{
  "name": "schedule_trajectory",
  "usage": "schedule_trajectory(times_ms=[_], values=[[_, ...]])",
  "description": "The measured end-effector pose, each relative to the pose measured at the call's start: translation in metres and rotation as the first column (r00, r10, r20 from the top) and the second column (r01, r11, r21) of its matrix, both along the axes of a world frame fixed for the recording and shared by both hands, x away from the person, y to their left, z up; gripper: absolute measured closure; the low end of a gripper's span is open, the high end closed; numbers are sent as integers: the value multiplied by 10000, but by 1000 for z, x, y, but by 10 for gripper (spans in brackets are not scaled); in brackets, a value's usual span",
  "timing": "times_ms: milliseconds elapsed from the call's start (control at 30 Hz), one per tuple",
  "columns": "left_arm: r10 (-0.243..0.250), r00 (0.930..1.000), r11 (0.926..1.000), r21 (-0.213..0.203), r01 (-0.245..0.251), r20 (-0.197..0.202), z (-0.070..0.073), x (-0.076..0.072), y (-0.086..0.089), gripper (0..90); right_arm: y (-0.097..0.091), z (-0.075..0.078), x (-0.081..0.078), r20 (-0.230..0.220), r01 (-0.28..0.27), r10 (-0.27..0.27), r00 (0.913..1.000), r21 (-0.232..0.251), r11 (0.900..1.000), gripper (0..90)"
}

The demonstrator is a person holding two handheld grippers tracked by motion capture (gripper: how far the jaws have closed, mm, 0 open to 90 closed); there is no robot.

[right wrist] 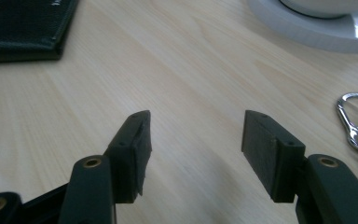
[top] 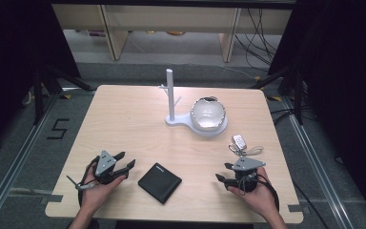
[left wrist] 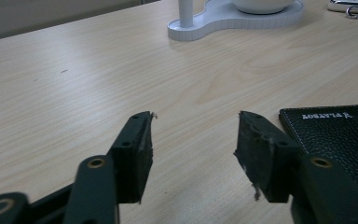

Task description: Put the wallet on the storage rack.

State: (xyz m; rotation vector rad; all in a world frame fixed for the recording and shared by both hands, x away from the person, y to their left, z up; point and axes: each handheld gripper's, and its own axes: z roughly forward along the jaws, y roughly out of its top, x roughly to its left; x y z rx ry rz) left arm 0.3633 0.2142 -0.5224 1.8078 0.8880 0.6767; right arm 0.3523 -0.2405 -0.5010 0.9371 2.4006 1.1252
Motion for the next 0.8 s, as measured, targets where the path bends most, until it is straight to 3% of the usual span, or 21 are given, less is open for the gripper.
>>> schedule_trajectory(times_ms=[133,300,433,600,633,767,800], values=[[123,9997,9999,-73,-125,-229,0,-1,-1,564,9,2,2,167,-612,621,9979,-523,9968,437],[121,9999,9999,-41,-121,27,4,-3,-2,630,22,3,2,-14,-1101,1103,9939,-783,9908,438],[140,9999,9996,247,-141,18,8,-8,-5,697,32,6,0,-43,-1484,1486,9889,-945,9844,440],[-53,9999,9973,732,47,85,13,-13,-7,783,46,10,-1,-5,-1959,1975,9803,-1319,9717,444],[-290,9994,9955,912,269,213,16,-13,-8,795,48,10,-1,10,-2042,2062,9785,-1350,9696,444],[-612,9978,9906,1240,578,243,20,-16,-15,814,62,12,-3,-42,-2473,2504,9681,-1743,9531,444],[-737,9970,9892,1291,700,240,20,-16,-17,813,66,12,-3,-62,-2726,2760,9611,-1800,9452,444]])
